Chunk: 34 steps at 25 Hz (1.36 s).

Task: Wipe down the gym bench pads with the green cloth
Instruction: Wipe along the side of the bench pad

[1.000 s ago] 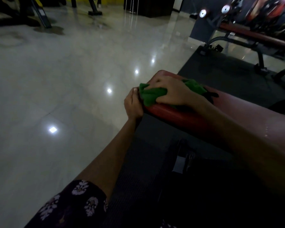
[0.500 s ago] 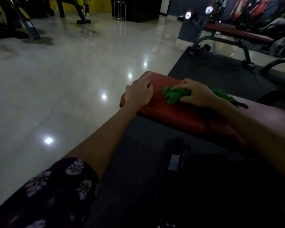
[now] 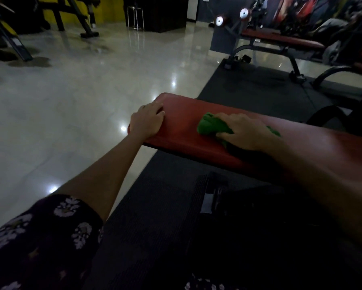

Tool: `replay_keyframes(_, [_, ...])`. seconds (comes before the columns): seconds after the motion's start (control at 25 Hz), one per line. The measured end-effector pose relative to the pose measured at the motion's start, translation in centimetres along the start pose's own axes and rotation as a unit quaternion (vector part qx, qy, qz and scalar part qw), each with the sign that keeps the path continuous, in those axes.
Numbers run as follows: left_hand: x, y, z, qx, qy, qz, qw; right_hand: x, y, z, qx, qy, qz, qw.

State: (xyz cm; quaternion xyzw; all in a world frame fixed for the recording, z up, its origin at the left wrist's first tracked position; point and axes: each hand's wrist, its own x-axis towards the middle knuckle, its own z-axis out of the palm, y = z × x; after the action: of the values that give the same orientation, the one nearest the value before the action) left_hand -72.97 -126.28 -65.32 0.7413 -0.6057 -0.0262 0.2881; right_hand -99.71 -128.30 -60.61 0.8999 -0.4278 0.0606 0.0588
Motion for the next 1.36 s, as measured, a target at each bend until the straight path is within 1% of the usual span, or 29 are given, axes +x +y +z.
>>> replay_keyframes(0.08, [-0.1,0.6,-0.2,0.027,-0.040,-0.006,0.999,-0.2,2.8,-0.6,0.010,-0.019,0.110,0.994])
replay_keyframes(0.12, [-0.1,1.1,-0.4,0.049,-0.061,-0.015,0.997,0.1,3.3,-0.7,0.009,-0.015,0.164,0.986])
replay_keyframes(0.16, [-0.2,1.7,-0.8,0.075,-0.079,-0.028,0.994,0.2,2.8,-0.7,0.006,-0.005,0.189,0.982])
replay_keyframes(0.24, [-0.2,3.9,-1.3,0.106,-0.082,-0.060,0.989,-0.1,0.9,-0.6,0.001,0.009,0.162,0.987])
replay_keyframes(0.28, [-0.5,5.5,-1.4,0.104,-0.074,-0.051,0.991,-0.9,0.1,-0.5,0.009,0.009,0.130,0.991])
replay_keyframes(0.36, [-1.2,8.7,-0.5,0.031,-0.081,-0.003,0.996,-3.7,0.5,-0.7,0.027,-0.003,0.069,0.997])
replay_keyframes(0.4, [-1.7,10.3,0.4,0.000,-0.102,0.025,0.994,-5.1,1.8,-0.9,0.037,-0.006,0.065,0.997])
replay_keyframes(0.44, [-2.2,11.5,1.6,-0.003,-0.124,0.050,0.991,-6.5,3.4,-1.2,0.050,-0.003,0.076,0.996])
replay_keyframes(0.52, [-3.0,12.5,3.7,0.061,-0.149,0.087,0.983,-8.4,7.0,-1.5,0.068,0.021,0.129,0.989])
replay_keyframes(0.56, [-3.0,12.5,4.1,0.080,-0.144,0.093,0.982,-8.8,8.7,-1.7,0.065,0.028,0.177,0.982])
replay_keyframes(0.64, [-2.6,12.2,4.3,0.078,-0.119,0.097,0.985,-7.8,11.1,-2.1,0.040,0.024,0.273,0.961])
replay_keyframes(0.68, [-2.5,12.1,4.3,0.069,-0.107,0.096,0.987,-6.7,11.3,-2.1,0.026,0.013,0.295,0.955])
replay_keyframes(0.76, [-2.4,12.1,4.5,0.053,-0.086,0.093,0.991,-3.5,9.9,-1.6,0.016,-0.005,0.288,0.957])
replay_keyframes(0.88, [-2.6,12.3,4.7,0.046,-0.063,0.090,0.993,0.1,5.9,-0.3,0.014,0.005,0.223,0.975])
replay_keyframes(0.96, [-2.6,12.1,4.7,0.042,-0.064,0.086,0.993,-0.2,4.4,-0.4,0.017,0.021,0.202,0.979])
replay_keyframes(1.08, [-2.5,11.9,4.7,0.038,-0.074,0.085,0.993,-4.0,6.8,-0.4,0.017,0.021,0.191,0.981])
replay_keyframes(1.16, [-2.4,12.1,4.7,0.060,-0.086,0.093,0.990,-6.6,10.1,-1.1,0.017,0.015,0.236,0.972])
replay_keyframes(1.24, [-2.4,12.2,4.5,0.098,-0.112,0.102,0.984,-8.0,12.5,-2.0,0.028,0.010,0.326,0.945])
replay_keyframes(1.28, [-2.4,12.3,4.5,0.110,-0.125,0.102,0.981,-8.2,12.6,-2.2,0.032,0.012,0.349,0.936])
replay_keyframes(1.32, [-2.3,12.2,4.4,0.117,-0.137,0.096,0.979,-8.2,11.9,-2.1,0.030,0.019,0.344,0.938])
replay_keyframes(1.36, [-2.3,12.2,4.3,0.120,-0.147,0.087,0.978,-8.2,10.7,-1.8,0.029,0.024,0.317,0.948])
